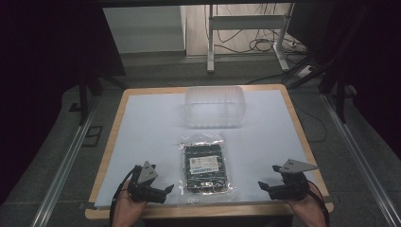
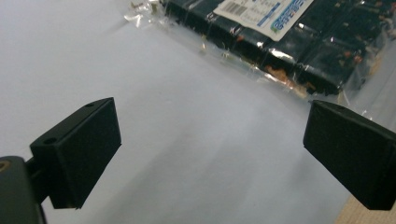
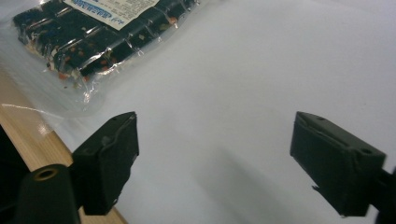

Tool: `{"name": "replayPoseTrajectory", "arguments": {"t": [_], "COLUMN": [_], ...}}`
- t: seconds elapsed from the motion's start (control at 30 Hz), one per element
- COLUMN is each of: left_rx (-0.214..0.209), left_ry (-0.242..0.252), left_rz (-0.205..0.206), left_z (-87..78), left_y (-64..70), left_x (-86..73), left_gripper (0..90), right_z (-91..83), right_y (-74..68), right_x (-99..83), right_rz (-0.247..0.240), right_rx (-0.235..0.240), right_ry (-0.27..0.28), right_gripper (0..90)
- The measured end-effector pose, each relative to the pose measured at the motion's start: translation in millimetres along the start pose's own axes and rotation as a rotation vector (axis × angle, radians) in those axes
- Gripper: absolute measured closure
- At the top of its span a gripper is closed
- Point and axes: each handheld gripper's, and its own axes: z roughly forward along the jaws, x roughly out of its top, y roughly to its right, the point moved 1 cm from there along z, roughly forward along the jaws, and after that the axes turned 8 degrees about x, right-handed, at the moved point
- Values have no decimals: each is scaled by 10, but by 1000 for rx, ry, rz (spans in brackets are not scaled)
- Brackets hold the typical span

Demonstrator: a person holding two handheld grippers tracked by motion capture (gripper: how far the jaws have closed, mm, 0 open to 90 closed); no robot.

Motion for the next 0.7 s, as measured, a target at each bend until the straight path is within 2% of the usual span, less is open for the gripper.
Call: {"name": "replayPoseTrajectory", "arguments": {"t": [0.2,0.33,0.4,0.7], "left_rx": [-1,-3,-3,-23], "left_ry": [35,29,30,-3], "left_rz": [-36,-18,-10,-50], "left_z": [1,24,28,38], "left_y": [-52,-53,-52,-67], "left_x": [-12,-17,-14,1], "left_gripper": [27,22,23,25], "right_z": [5,-8,11,24], "right_y": [35,53,62,45], "right_x": [-12,-4,-9,4], "right_rz": [-31,-36,-38,-53], "right_rx": [-12,-14,-13,-18], "right_ry": [7,26,19,18], "right_gripper": [109,98,95,94]}}
